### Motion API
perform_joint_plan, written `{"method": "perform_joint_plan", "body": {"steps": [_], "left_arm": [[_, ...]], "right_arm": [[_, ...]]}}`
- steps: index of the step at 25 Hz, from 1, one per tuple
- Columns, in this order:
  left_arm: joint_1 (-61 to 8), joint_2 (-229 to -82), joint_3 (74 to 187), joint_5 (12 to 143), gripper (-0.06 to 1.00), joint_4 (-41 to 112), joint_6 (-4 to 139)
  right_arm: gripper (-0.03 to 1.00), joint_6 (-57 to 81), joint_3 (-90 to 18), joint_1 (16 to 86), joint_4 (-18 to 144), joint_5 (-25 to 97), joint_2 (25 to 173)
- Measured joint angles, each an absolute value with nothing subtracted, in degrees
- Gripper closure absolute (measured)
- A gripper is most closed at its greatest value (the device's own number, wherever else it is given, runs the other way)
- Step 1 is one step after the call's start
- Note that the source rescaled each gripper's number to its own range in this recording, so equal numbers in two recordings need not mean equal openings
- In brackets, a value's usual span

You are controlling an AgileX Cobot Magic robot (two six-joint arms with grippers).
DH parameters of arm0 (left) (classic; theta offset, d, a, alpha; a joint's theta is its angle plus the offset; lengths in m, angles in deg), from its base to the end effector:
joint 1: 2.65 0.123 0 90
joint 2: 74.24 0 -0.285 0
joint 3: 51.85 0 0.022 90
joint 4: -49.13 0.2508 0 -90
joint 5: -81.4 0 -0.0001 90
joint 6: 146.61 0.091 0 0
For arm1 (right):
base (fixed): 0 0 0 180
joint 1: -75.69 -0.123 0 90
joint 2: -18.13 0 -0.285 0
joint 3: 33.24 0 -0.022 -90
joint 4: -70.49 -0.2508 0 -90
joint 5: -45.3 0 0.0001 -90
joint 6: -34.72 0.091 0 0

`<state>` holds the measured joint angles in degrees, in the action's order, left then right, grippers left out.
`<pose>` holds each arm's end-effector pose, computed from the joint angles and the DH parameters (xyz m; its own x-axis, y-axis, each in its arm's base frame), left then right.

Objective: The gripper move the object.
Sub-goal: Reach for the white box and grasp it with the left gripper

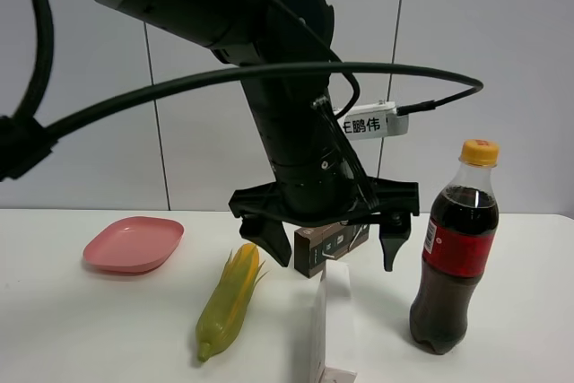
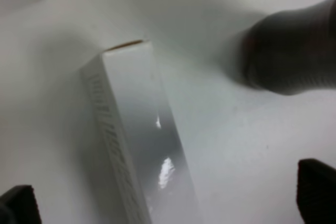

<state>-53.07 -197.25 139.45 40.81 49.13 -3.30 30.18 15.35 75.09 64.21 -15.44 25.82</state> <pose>0.2795 -0.3381 0.2090 -0.9129 0.1665 -0.3727 0.2810 0.9186 -0.2777 -0.0054 0.0086 0.2776 -0.4494 -0.0301 -0.8928 -0.1070 0.9940 0.0204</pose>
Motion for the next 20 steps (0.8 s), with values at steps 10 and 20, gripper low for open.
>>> {"method": "perform_joint_plan", "body": {"steps": [10, 20], "left_arm": [[-53.7, -200.6, 139.5, 38.7, -0.05, 49.1, -4.7], [-54.2, -204.2, 139.6, 41.0, -0.06, 49.1, -4.7]], "right_arm": [[-0.03, 30.2, 15.4, 75.1, 64.2, -15.4, 25.8], [-0.03, 30.2, 15.4, 75.1, 64.2, -15.4, 25.8]]}}
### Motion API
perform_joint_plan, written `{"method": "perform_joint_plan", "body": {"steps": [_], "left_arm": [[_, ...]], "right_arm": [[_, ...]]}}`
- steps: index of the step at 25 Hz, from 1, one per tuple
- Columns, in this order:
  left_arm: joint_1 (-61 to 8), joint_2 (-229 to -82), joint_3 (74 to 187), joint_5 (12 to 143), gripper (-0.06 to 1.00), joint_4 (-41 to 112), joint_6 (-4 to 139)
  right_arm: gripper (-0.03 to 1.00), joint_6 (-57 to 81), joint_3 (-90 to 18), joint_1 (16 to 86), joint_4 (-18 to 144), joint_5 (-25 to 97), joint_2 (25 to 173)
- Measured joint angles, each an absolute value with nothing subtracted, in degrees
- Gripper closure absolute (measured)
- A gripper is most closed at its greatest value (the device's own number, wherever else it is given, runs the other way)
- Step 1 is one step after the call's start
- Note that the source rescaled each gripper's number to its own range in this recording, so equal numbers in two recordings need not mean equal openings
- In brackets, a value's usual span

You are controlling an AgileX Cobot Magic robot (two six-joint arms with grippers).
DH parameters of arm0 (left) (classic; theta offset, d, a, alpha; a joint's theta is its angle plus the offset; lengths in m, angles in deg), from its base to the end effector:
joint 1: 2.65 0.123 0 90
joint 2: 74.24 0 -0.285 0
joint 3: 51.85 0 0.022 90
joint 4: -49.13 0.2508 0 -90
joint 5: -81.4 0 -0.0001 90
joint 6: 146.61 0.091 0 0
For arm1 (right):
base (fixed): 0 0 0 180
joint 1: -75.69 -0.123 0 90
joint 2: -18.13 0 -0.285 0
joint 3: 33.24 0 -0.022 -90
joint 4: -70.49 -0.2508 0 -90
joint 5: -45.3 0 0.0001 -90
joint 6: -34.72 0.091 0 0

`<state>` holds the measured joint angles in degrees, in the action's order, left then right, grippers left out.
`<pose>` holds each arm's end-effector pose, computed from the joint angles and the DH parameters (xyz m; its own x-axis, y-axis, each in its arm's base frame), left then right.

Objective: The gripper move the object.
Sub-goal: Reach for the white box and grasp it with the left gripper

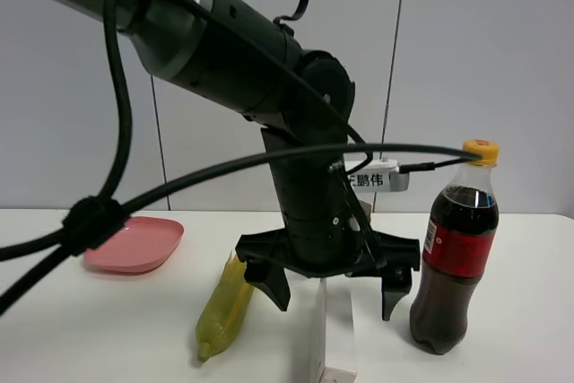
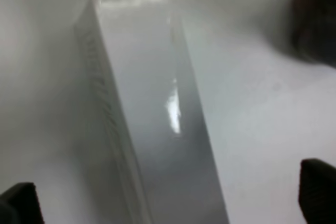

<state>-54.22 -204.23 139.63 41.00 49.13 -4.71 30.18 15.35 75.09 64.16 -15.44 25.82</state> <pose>0.2776 -0.3499 0.1560 -0.9397 0.1916 -0.2832 0.2586 0.9401 -0.2220 -0.0054 0.0087 0.2776 -0.4494 -0.0297 -0.8928 -0.1075 0.9940 0.0211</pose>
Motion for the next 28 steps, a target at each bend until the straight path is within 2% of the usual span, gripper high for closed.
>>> {"method": "perform_joint_plan", "body": {"steps": [7, 26, 28], "left_arm": [[-54.4, -205.9, 139.6, 44.8, -0.06, 49.1, -4.1], [-54.2, -208.5, 139.6, 44.8, -0.05, 50.7, -3.9], [-54.2, -208.7, 139.6, 44.8, 0.01, 50.7, -3.8]], "right_arm": [[-0.03, 30.2, 15.4, 75.1, 64.2, -15.4, 25.8], [-0.03, 30.2, 15.4, 75.1, 64.2, -15.4, 25.8], [-0.03, 30.2, 15.4, 75.1, 64.2, -15.4, 25.8]]}}
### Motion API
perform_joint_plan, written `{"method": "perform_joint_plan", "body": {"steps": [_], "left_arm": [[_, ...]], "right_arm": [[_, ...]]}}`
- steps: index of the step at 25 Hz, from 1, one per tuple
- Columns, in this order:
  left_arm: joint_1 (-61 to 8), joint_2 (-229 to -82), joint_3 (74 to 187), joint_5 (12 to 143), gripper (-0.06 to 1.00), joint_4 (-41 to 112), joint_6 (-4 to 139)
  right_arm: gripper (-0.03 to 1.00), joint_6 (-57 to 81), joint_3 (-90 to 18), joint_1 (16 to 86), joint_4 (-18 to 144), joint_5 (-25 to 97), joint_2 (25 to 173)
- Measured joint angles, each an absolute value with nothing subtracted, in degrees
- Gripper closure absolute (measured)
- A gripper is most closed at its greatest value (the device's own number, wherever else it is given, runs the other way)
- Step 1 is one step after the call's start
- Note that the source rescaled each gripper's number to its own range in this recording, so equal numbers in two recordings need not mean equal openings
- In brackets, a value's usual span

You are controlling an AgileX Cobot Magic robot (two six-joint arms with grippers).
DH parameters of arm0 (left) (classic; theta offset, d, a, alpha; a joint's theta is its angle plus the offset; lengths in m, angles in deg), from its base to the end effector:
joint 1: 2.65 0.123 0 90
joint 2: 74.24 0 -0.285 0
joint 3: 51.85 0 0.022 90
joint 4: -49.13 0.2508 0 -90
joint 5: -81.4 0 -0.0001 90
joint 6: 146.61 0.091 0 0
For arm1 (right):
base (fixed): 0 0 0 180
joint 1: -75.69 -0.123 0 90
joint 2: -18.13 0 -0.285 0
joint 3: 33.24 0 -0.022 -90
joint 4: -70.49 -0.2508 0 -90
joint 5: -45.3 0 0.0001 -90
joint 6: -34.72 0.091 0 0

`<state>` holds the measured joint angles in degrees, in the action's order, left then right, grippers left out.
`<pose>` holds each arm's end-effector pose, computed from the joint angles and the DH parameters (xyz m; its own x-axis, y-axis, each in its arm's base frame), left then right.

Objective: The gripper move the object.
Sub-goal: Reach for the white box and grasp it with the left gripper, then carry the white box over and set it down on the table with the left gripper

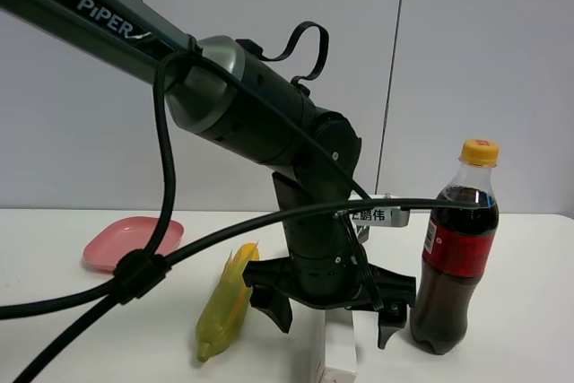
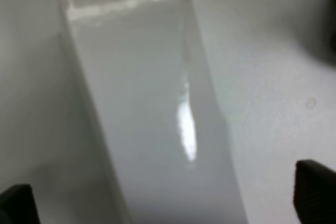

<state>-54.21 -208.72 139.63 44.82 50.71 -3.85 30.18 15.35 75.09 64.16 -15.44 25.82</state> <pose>0.2832 -0.3544 0.1229 -0.9294 0.2263 -0.2916 0.2887 0.9378 -0.1926 -0.0054 0.0087 0.2776 -0.4494 -0.0297 -0.8928 -0.1075 0.9940 0.0211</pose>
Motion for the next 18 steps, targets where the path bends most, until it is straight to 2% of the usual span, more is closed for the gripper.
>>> {"method": "perform_joint_plan", "body": {"steps": [2, 5, 8, 18], "left_arm": [[-54.2, -209.2, 139.7, 44.8, 0.14, 50.5, -3.8], [-54.2, -209.6, 139.7, 44.5, 0.46, 50.4, -3.8], [-54.2, -209.7, 139.7, 43.0, 0.93, 50.4, -3.7], [-54.1, -209.5, 139.9, 41.6, 0.94, 50.5, -0.5]], "right_arm": [[-0.03, 30.2, 15.4, 75.1, 64.2, -15.4, 25.8], [-0.03, 30.2, 15.4, 75.1, 64.2, -15.4, 25.8], [-0.03, 30.2, 15.4, 75.1, 64.2, -15.4, 25.8], [-0.03, 30.2, 15.4, 75.1, 64.2, -15.4, 25.8]]}}
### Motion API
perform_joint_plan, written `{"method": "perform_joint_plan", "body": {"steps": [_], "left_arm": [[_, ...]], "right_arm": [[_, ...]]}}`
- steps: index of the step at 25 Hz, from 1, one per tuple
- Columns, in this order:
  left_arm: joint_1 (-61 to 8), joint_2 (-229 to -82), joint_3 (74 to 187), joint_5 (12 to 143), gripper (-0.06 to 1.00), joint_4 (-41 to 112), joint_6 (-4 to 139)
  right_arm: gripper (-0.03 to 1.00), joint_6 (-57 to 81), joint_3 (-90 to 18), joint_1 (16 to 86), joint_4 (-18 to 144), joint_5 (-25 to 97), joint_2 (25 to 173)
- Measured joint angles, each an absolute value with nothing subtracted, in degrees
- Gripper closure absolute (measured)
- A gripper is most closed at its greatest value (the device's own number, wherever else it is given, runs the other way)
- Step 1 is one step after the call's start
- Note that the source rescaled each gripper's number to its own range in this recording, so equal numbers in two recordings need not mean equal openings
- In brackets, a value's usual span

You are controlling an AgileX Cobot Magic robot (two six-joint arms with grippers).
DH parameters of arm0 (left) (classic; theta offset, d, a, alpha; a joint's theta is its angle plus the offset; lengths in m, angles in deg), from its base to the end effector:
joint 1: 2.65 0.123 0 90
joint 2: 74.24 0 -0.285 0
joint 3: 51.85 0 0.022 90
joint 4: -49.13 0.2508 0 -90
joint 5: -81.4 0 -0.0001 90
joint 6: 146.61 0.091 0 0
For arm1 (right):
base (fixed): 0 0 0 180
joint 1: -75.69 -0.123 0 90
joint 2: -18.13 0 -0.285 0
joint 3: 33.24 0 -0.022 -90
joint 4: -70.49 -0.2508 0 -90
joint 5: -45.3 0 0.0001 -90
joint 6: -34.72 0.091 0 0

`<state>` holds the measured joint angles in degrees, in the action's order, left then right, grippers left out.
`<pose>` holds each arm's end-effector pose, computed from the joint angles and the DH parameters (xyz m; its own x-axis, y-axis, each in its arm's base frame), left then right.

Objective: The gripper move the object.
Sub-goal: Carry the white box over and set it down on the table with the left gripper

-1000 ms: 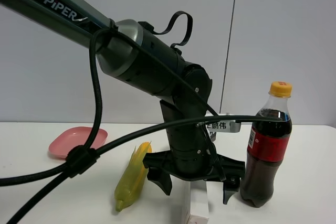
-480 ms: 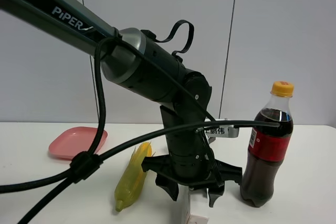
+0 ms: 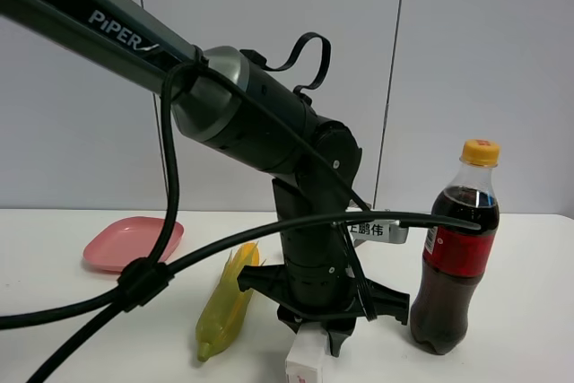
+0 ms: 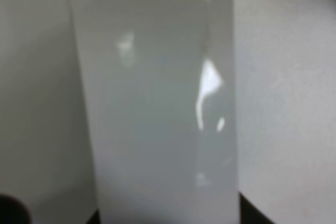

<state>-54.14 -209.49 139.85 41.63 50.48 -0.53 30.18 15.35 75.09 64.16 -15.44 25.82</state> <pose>0.2810 -0.3510 0.1162 -0.9242 0.2896 -0.2490 0.3310 0.9326 -0.1438 -0.0054 0.0087 0.2776 -0.4494 -0.0297 -0.8928 -0.1075 0.9940 0.0211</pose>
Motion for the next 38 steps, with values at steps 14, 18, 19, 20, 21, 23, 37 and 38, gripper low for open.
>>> {"method": "perform_joint_plan", "body": {"steps": [14, 18, 19, 20, 21, 23, 37, 38], "left_arm": [[-52.8, -194.2, 139.9, 34.1, 0.94, 57.6, 0.0], [-50.5, -189.1, 139.9, 30.0, 0.94, 60.3, 2.3], [-49.6, -188.2, 139.9, 28.7, 0.94, 60.6, 2.6], [-48.3, -187.4, 139.9, 27.2, 0.94, 60.8, 2.8], [-46.9, -186.8, 139.9, 25.9, 0.94, 61.1, 3.1], [-44.2, -186.1, 139.9, 23.3, 0.94, 61.5, 3.4], [-30.9, -184.4, 128.5, 20.4, 0.94, 58.8, 6.5], [-30.3, -183.9, 126.5, 22.4, 0.94, 57.9, 6.5]], "right_arm": [[-0.03, 30.2, 15.4, 75.1, 64.2, -15.4, 25.8], [-0.03, 30.2, 15.4, 75.1, 64.2, -15.4, 25.8], [-0.03, 30.2, 15.4, 75.1, 64.2, -15.4, 25.8], [-0.03, 30.2, 15.4, 75.1, 64.2, -15.4, 25.8], [-0.03, 30.2, 15.4, 75.1, 64.2, -15.4, 25.8], [-0.03, 30.2, 15.4, 75.1, 64.2, -15.4, 25.8], [-0.03, 30.2, 15.4, 75.1, 64.2, -15.5, 25.8], [-0.03, 30.2, 15.4, 75.1, 64.2, -15.5, 25.8]]}}
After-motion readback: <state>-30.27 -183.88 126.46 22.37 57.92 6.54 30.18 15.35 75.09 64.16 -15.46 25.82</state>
